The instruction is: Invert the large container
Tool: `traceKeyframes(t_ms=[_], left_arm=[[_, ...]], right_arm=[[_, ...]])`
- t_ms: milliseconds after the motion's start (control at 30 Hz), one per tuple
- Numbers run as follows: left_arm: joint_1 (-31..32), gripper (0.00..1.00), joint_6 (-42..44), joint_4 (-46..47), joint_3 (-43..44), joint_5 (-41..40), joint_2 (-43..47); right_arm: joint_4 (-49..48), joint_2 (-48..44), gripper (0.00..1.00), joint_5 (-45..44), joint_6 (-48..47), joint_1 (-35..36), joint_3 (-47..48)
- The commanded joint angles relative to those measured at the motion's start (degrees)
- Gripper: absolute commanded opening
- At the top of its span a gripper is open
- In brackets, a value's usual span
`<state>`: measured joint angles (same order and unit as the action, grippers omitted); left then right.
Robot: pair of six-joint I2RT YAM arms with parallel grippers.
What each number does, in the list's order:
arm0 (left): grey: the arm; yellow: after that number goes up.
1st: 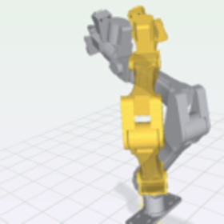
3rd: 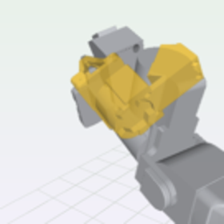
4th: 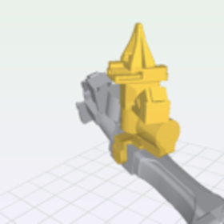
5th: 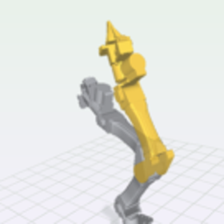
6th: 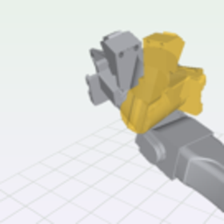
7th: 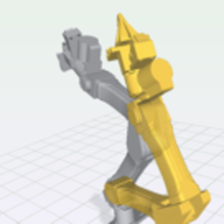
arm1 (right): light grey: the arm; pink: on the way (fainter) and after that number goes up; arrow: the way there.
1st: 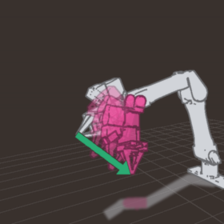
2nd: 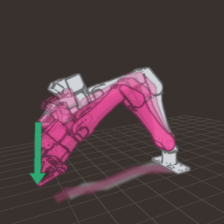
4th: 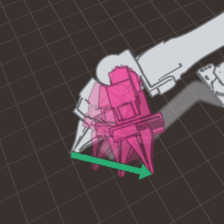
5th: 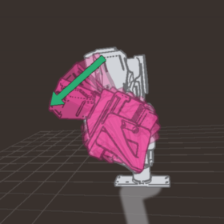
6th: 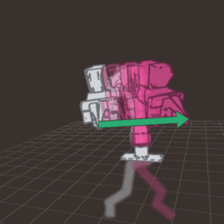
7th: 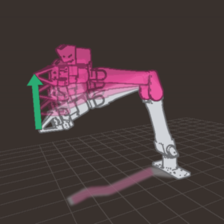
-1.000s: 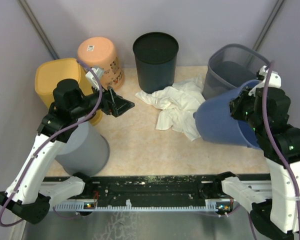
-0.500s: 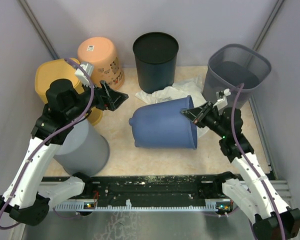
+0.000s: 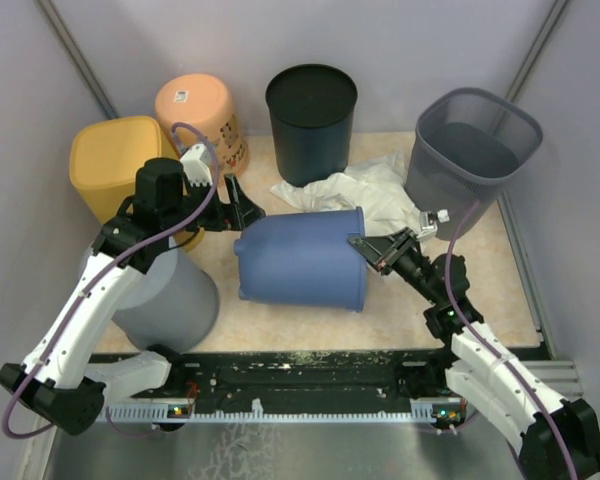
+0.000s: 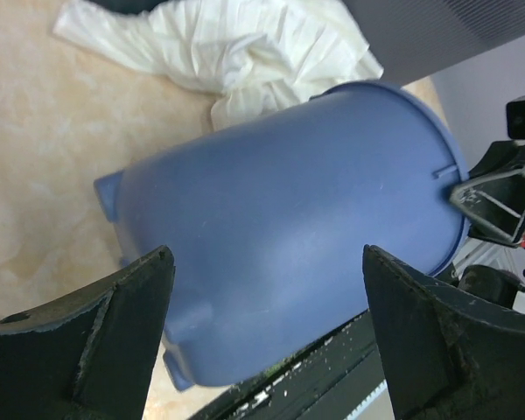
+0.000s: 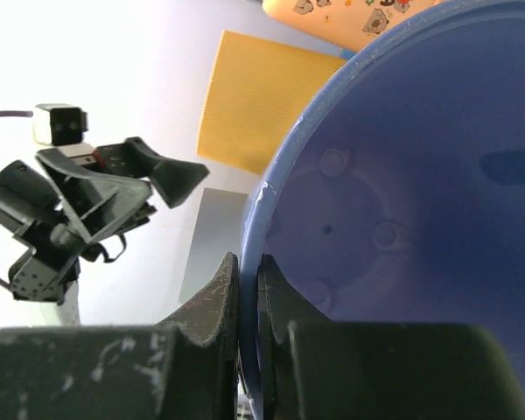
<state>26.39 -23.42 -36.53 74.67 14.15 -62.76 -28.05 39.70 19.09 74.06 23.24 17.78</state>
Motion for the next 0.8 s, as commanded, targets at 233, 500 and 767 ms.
traceKeyframes(t_ms=[233, 500, 767], left_arm=[[-0.25, 0.93, -2.51, -4.71, -3.15, -1.38, -1.29], [-3.58, 0.96, -3.29, -3.69, -8.46, 3.83, 0.27], [-8.42, 0.96, -5.13, 3.58, -15.46, 16.51, 0.60]], right_arm=[[-10.51, -7.30, 0.00, -4.87, 3.33, 0.22, -4.83], [-9.36, -11.48, 0.00, -7.84, 4.19, 0.22, -8.78], [-19.29, -11.80, 0.00, -10.28, 9.97, 0.22, -16.26]])
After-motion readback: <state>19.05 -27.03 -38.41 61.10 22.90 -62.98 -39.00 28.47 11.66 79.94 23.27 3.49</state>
